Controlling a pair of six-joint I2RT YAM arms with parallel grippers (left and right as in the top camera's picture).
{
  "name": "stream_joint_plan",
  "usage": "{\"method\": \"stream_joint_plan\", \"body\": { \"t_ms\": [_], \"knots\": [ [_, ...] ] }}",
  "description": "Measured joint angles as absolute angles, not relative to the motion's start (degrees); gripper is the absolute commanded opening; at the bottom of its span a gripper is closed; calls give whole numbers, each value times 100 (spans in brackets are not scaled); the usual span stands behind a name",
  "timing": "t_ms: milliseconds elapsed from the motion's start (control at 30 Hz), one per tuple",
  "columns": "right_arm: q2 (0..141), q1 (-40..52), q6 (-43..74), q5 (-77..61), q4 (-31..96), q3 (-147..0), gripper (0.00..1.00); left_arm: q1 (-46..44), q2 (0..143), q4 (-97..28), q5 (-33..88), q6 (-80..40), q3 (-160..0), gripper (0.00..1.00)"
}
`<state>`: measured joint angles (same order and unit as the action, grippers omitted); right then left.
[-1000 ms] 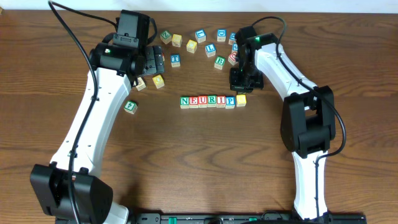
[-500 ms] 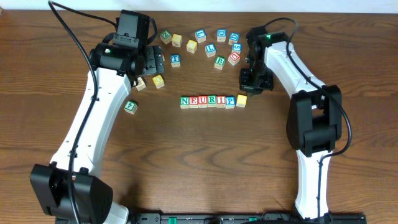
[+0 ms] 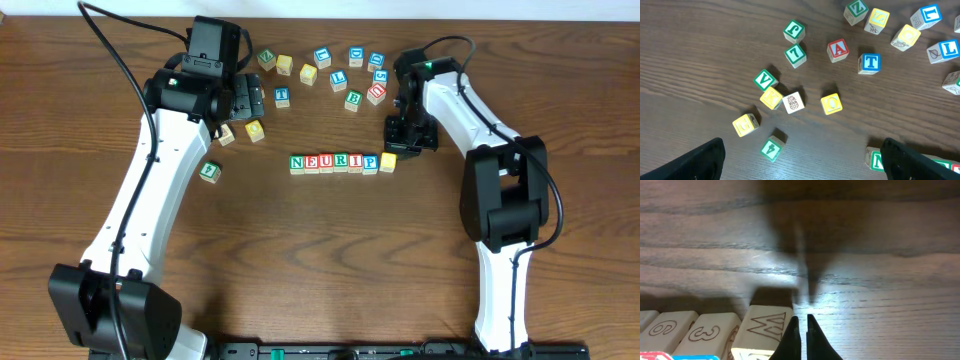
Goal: Spell out NEURIPS
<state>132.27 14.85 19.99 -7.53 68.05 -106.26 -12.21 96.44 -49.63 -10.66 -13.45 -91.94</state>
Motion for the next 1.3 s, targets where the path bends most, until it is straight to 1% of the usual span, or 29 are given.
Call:
{"method": "stream_joint_plan", "body": {
  "t_ms": [167,267,533,667,867,1067,1300],
  "knots": [
    [13227,1643,2014,-773,6713,-10626,2,-1221,9644,-4963,-1066,-1345,-9196,98],
    [13227,1717,2040,-775,6683,-10626,1,-1219,9644,-4963,-1068,-1345,-9196,97],
    [13192,1717,2038,-766,6685,-10626,2,-1221,9644,-4963,-1066,-1345,-9196,97],
    [12927,1717,2034,-694,6722,-10626,3,-1219,9644,-4963,-1066,-1345,-9194,98],
    [12046,1752,2032,-639,7013,-10656,2,-1221,9644,-4963,-1068,-1345,-9194,98],
    [11920,2196,2032,-622,7260,-10591,1,-1219,9644,-4960,-1066,-1345,-9194,97],
    [11920,2663,2102,-576,7266,-10230,1,-1221,9644,-4960,-1066,-1345,-9196,98]
  ]
}}
